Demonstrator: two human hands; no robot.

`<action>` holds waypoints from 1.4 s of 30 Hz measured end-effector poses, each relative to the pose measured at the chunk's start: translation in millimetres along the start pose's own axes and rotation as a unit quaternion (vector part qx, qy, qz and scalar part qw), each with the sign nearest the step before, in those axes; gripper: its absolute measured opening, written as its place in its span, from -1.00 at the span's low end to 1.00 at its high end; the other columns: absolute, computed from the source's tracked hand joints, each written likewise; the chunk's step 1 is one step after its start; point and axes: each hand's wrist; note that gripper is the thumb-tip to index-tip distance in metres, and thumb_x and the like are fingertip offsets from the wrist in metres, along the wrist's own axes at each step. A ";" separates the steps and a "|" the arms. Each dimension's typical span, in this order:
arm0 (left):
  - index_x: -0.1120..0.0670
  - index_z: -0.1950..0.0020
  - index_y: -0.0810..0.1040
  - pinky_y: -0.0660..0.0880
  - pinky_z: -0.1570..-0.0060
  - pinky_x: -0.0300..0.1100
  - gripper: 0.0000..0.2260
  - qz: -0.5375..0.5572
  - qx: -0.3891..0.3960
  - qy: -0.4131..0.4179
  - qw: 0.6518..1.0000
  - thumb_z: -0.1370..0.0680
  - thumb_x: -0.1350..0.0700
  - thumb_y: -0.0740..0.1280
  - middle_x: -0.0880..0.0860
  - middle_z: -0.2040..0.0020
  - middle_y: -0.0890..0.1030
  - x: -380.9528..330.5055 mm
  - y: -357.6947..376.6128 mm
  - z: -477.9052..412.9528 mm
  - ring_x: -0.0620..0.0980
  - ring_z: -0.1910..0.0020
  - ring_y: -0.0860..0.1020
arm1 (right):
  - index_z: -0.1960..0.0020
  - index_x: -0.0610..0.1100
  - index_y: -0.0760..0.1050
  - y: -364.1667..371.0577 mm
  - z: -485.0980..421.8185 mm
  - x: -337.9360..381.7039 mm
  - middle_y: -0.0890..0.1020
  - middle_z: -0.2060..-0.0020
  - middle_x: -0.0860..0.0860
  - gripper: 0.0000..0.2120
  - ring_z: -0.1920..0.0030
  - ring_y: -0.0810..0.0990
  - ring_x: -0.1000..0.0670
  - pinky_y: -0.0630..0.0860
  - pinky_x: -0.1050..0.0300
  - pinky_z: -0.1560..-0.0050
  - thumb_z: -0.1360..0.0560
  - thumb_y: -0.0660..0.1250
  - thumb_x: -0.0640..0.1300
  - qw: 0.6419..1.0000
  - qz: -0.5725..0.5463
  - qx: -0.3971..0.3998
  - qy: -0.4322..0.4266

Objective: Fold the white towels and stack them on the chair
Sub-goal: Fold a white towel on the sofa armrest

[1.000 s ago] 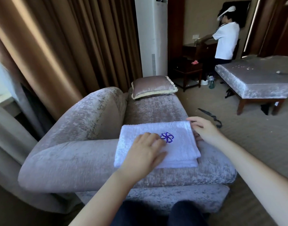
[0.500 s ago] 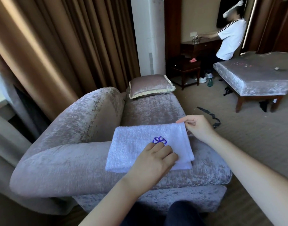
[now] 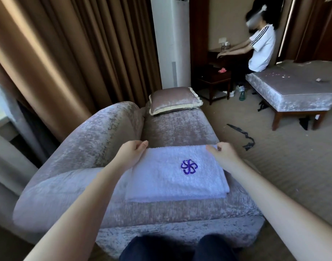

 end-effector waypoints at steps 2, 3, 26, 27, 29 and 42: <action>0.17 0.23 0.53 0.34 0.25 -0.10 -0.62 0.021 -0.016 -0.010 1.000 -0.66 -0.02 0.16 0.11 0.29 0.56 2.5 1.2 -4.4 0.13 0.19 0.52 | 0.35 -0.07 0.12 4.8 -1.0 2.8 0.21 0.45 0.04 -0.58 0.42 0.18 0.02 0.08 0.10 0.37 -0.60 0.22 -0.04 0.998 0.042 -0.035 -0.004; 0.24 0.24 0.53 0.35 0.25 -0.09 -0.58 0.027 -0.033 -0.015 0.999 -0.66 -0.03 0.16 0.18 0.30 0.56 5.3 0.1 -6.7 0.15 0.22 0.52 | 0.34 -0.07 0.13 6.2 0.2 6.8 0.25 0.44 0.04 -0.59 0.41 0.21 0.03 0.09 0.09 0.39 -0.62 0.19 -0.03 0.996 0.072 -0.048 -0.011; 0.30 0.18 0.58 0.49 0.39 -0.20 -0.58 0.196 0.014 -0.131 0.972 -0.49 -0.09 0.43 0.06 0.41 0.55 17.2 -7.8 80.7 -0.09 0.47 0.53 | 0.27 -0.36 0.39 -18.3 51.0 -13.2 0.36 0.41 -0.12 -0.39 0.37 0.42 -0.09 0.56 -0.13 0.33 -0.45 0.30 0.24 0.995 0.057 0.065 0.045; 0.31 0.13 0.60 0.52 0.34 -0.14 -0.59 0.218 0.019 -0.127 0.967 -0.49 -0.09 0.44 0.08 0.38 0.57 18.2 -7.2 84.8 -0.07 0.42 0.55 | 0.15 -0.42 0.44 -17.5 56.7 -12.4 0.38 0.37 -0.12 -0.39 0.33 0.46 -0.09 0.63 -0.19 0.22 -0.47 0.32 0.21 0.995 0.035 0.066 0.059; 0.33 0.04 0.59 0.55 0.20 -0.04 -0.54 0.258 0.033 -0.117 0.959 -0.46 -0.11 0.46 0.14 0.26 0.62 19.2 -6.4 94.2 0.02 0.29 0.60 | -0.01 -0.44 0.48 -14.7 68.0 -13.4 0.36 0.32 -0.11 -0.45 0.27 0.46 -0.07 0.63 -0.09 0.12 -0.50 0.36 0.11 0.995 -0.016 0.054 0.077; 0.12 -0.08 0.58 0.54 0.21 -0.18 -0.82 0.478 0.048 -0.158 0.863 -0.53 0.09 0.40 0.05 0.05 0.71 23.9 33.3 180.7 -0.02 0.13 0.68 | -0.02 -0.38 0.57 -15.2 159.9 -44.0 0.66 0.02 -0.26 -0.66 -0.03 0.62 -0.17 0.54 -0.07 -0.10 -0.47 0.43 -0.08 0.952 -0.265 0.027 0.152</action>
Point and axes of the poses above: each hand's wrist, its own z-axis away from the middle knuckle, its own y-axis out of the palm, x = y × z
